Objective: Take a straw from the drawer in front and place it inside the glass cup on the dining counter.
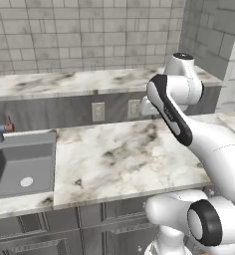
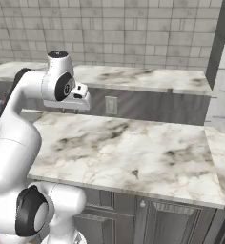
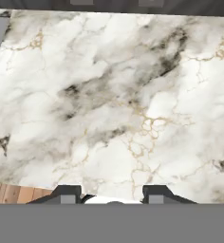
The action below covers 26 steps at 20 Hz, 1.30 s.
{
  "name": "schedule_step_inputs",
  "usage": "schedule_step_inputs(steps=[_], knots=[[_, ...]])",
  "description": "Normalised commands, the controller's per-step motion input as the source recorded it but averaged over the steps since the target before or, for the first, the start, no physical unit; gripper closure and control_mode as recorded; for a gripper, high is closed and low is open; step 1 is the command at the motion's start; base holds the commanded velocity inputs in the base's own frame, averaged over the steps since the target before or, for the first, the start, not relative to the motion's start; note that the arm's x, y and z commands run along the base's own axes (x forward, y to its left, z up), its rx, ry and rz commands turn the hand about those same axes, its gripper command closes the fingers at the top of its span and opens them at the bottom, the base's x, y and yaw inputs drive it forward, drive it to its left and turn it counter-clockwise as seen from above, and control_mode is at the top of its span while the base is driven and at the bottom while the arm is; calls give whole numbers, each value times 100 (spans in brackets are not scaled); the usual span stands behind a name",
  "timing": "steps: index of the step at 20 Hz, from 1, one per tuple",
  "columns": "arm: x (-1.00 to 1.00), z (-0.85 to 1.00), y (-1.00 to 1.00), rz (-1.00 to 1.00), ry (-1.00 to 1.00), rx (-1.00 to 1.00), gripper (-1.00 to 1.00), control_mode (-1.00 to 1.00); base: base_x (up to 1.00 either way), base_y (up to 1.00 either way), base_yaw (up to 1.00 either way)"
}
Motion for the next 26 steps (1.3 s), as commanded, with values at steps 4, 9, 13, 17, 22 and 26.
schedule_step_inputs(steps=[4, 9, 13, 17, 22, 26], knots=[[-7, 0, 0, 0, 0, 0, -100, -100, 0, 0, 0], [-3, 0, 0, -1, 0, 0, -100, 100, -65, 6, -10], [0, 0, 0, 0, 0, 0, -100, 100, -68, 37, -11], [0, 0, 0, 0, 0, 0, -100, 100, -10, 67, -15], [0, 0, 0, 0, 0, 0, -100, 100, 0, 81, -54], [0, 0, 0, 0, 0, 0, -100, 100, 0, 68, -71]])
